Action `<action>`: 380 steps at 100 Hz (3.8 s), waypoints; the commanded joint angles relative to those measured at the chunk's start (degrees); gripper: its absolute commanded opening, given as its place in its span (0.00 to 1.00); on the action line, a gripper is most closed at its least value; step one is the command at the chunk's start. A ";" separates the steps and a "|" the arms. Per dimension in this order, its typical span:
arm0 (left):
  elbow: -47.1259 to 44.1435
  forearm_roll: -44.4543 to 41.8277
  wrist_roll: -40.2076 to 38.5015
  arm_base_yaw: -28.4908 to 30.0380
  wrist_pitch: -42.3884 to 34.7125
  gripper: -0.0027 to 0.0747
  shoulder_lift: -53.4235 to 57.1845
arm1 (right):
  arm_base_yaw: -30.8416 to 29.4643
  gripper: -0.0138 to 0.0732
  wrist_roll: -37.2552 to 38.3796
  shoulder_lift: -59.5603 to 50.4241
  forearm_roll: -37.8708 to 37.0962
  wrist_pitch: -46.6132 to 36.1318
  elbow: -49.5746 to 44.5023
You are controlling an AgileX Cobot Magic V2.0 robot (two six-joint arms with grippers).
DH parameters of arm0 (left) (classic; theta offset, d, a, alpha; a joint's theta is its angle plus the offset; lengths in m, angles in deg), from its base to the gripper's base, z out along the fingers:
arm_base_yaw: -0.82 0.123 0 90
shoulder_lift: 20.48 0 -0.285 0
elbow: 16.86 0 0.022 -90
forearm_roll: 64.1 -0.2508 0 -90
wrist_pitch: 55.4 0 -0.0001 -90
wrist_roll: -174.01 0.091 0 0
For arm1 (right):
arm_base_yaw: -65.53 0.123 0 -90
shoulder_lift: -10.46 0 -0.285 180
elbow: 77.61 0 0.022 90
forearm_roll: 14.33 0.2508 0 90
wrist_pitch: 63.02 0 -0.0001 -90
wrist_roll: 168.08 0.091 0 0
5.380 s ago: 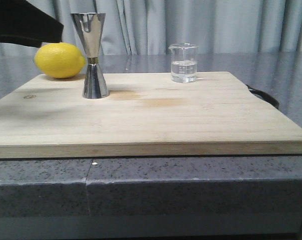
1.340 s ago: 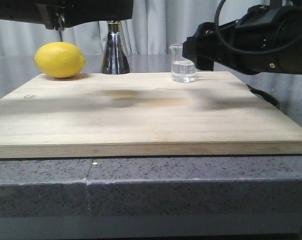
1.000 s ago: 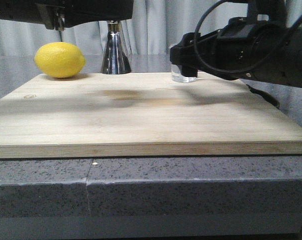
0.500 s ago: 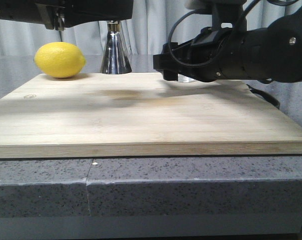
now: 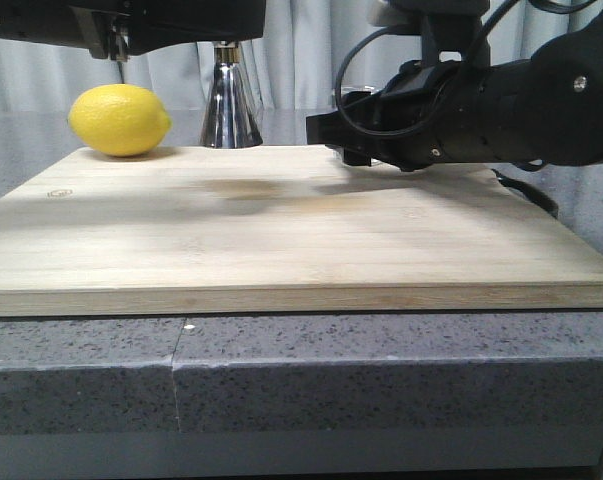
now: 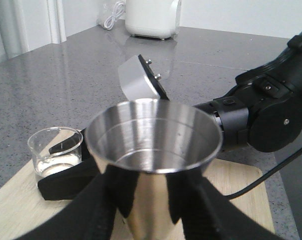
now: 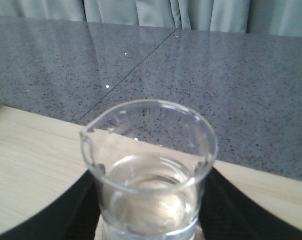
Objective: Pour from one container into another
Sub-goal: 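Lift the beaker with the right gripper over the held jigger, then tilt the beaker with the right gripper, pouring liquid into the jigger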
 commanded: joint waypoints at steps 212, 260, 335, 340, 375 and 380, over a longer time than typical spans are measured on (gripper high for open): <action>1.69 4.58 -0.40 -0.50 6.30 0.33 2.74 | 15.20 0.52 -2.10 -27.82 -56.12 51.18 22.73; 1.69 4.58 -0.40 -0.50 6.30 0.33 2.74 | 15.20 0.52 -2.10 -26.20 -63.86 48.86 22.73; 1.69 4.58 -0.40 -0.50 6.30 0.33 2.74 | 15.20 0.52 -2.10 -24.79 -70.47 49.50 22.73; 1.69 4.58 -0.40 -0.50 6.30 0.33 2.74 | 15.20 0.52 -2.10 -24.79 -70.48 49.53 22.73; 1.69 4.58 -0.40 -0.50 6.30 0.33 2.74 | 15.20 0.52 -2.10 -24.79 -72.40 51.07 22.73; 1.69 4.58 -0.40 -0.50 6.30 0.33 2.74 | 15.20 0.52 -2.10 -24.79 -72.40 51.07 22.73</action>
